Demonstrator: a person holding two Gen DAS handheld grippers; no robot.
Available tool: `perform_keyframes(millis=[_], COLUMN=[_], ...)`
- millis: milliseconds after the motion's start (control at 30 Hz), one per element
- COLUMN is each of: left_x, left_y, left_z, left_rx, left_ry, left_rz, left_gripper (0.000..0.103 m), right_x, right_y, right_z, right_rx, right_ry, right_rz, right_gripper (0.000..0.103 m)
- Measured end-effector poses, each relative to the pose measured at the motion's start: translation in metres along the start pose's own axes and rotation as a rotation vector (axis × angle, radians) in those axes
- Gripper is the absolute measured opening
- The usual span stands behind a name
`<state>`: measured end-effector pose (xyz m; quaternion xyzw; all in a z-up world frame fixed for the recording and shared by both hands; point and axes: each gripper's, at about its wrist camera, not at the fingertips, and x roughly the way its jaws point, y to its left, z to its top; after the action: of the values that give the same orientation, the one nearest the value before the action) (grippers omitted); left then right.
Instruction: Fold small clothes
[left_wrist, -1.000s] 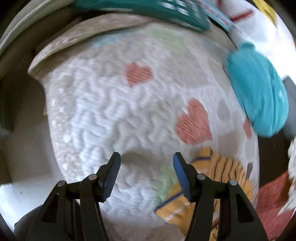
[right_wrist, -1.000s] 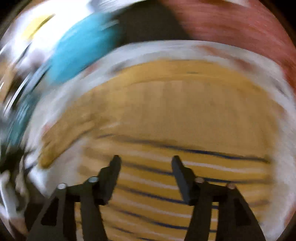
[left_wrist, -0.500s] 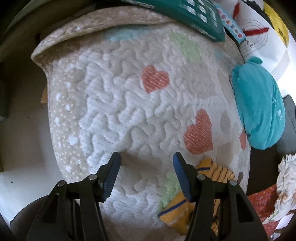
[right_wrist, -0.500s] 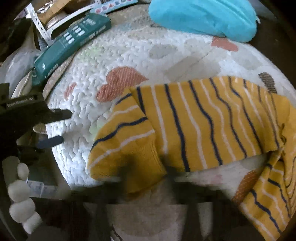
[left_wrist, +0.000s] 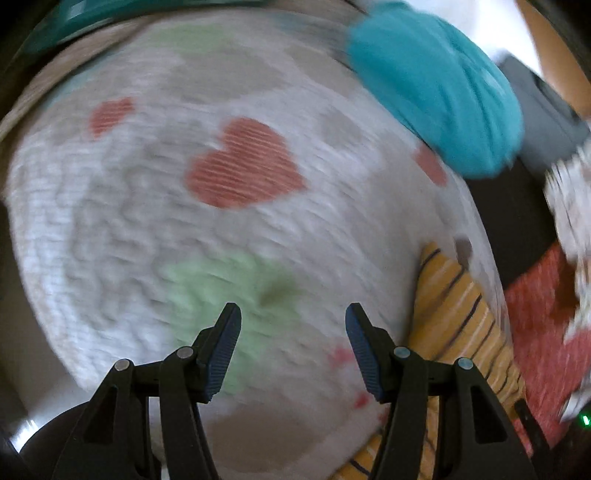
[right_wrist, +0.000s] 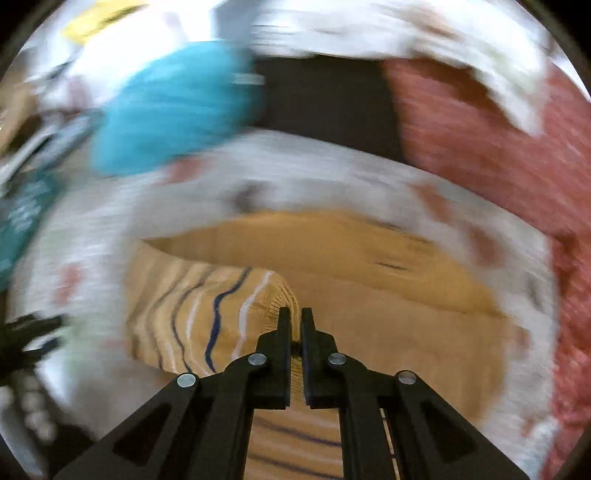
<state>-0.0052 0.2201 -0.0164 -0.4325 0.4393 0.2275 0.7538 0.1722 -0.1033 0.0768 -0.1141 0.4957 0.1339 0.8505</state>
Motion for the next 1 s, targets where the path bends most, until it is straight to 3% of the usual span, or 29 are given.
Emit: perform_keyframes(millis=[167,233,333,467,500,600,733,800,900,1000], left_x=[0.021,0.028,0.040,0.052,0.053,0.062,0.068,0.061,0.046,0.060], left_y=[-0.056,-0.072,-0.093,-0.101,-0.101,-0.108,-0.139,-0.156,-0.176,-0.195], left_z=[-0.024,-0.033,-0.049,-0.065,-0.068,-0.068,-0.069,-0.065,-0.062,-0.062], left_rx=[0.168,0.233,0.319,0.387,0.389,0.397,0.449,0.474,0.512,0.582], left_ry=[0.050,0.073,0.114,0.153,0.158,0.151,0.141,0.087,-0.022,-0.049], left_rz=[-0.045,-0.057,-0.050,-0.020,-0.017,-0.008,-0.050,-0.066,-0.081,-0.016], left_gripper=[0.058,0.058,0.058,0.058,0.058,0.062,0.063,0.063,0.063,0.063], right_x=[0.039,0.056,0.067,0.048,0.040,0.018,0.008,0.007,0.001,0.001], right_y=[-0.127,-0.160,-0.188,-0.202,-0.204,-0.212,-0.218,-0.216,-0.216,-0.209], right_z=[-0.028,-0.040,-0.058,-0.075,-0.079,-0.100,-0.137,-0.148,-0.146,-0.125], right_rx=[0.173,0.246,0.384,0.509,0.519,0.534,0.554,0.538,0.529,0.522], right_ry=[0.103,0.143,0.166,0.100,0.078,0.053,0.066,0.074,0.019,-0.016], right_rz=[-0.301,-0.346,-0.262,-0.198,-0.190,-0.168,-0.118,-0.113,-0.156,-0.110], right_gripper=[0.005,0.005,0.011,0.052,0.056,0.060,0.063,0.063,0.061,0.052])
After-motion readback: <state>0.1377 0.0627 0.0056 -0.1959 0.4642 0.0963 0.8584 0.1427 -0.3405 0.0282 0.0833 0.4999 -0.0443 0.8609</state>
